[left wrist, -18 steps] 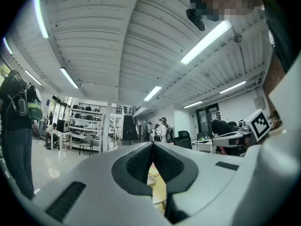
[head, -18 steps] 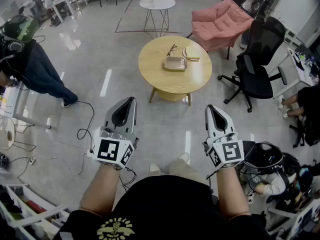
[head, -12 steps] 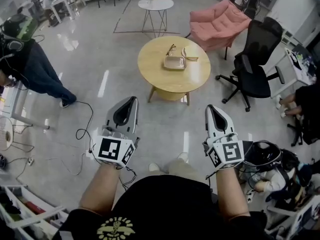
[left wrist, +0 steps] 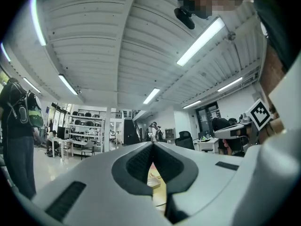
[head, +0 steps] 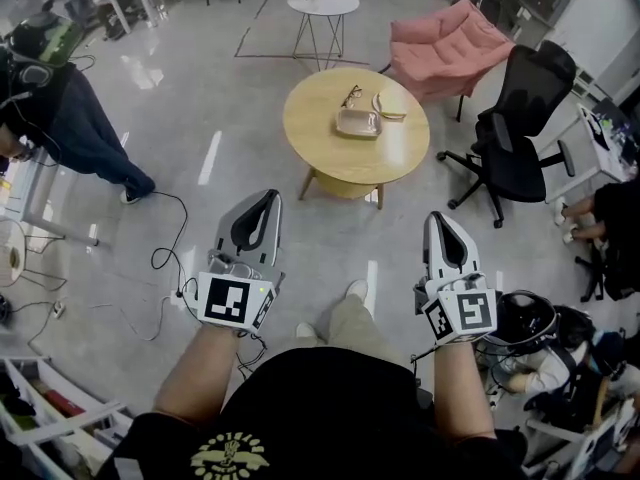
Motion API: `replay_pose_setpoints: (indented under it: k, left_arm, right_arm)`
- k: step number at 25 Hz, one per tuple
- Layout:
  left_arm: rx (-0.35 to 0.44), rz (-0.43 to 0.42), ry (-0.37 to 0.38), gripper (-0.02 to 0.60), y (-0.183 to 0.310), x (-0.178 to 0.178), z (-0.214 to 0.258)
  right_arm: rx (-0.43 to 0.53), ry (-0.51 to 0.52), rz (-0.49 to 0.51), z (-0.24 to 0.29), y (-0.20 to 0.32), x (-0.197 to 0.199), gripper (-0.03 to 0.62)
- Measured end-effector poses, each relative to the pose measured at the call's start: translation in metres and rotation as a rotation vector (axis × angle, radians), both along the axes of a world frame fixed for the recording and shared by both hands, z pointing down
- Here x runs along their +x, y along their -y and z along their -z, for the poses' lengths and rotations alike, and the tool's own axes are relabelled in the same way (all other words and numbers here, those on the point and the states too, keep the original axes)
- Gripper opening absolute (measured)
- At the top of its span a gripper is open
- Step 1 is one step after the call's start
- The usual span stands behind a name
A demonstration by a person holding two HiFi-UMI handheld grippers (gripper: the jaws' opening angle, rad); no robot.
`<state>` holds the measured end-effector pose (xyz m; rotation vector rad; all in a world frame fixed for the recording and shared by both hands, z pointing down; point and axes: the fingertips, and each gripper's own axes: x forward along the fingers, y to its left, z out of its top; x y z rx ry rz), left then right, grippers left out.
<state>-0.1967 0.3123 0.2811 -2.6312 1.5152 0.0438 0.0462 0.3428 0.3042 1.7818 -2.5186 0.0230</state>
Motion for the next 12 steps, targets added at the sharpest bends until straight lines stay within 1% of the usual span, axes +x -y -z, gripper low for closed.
replay_pose_setpoints:
  k: [5, 12]
  left_arm:
    - [-0.019, -0.008, -0.011, 0.015, 0.010, -0.001, -0.009]
    - [-0.024, 0.018, -0.035, 0.015, 0.047, 0.010, -0.012]
  right_arm:
    - [-0.008, -0.009, 0.030, -0.008, 0.015, -0.006, 0.014]
    - [-0.035, -0.017, 0.056, -0.015, 0.048, 0.007, 0.014]
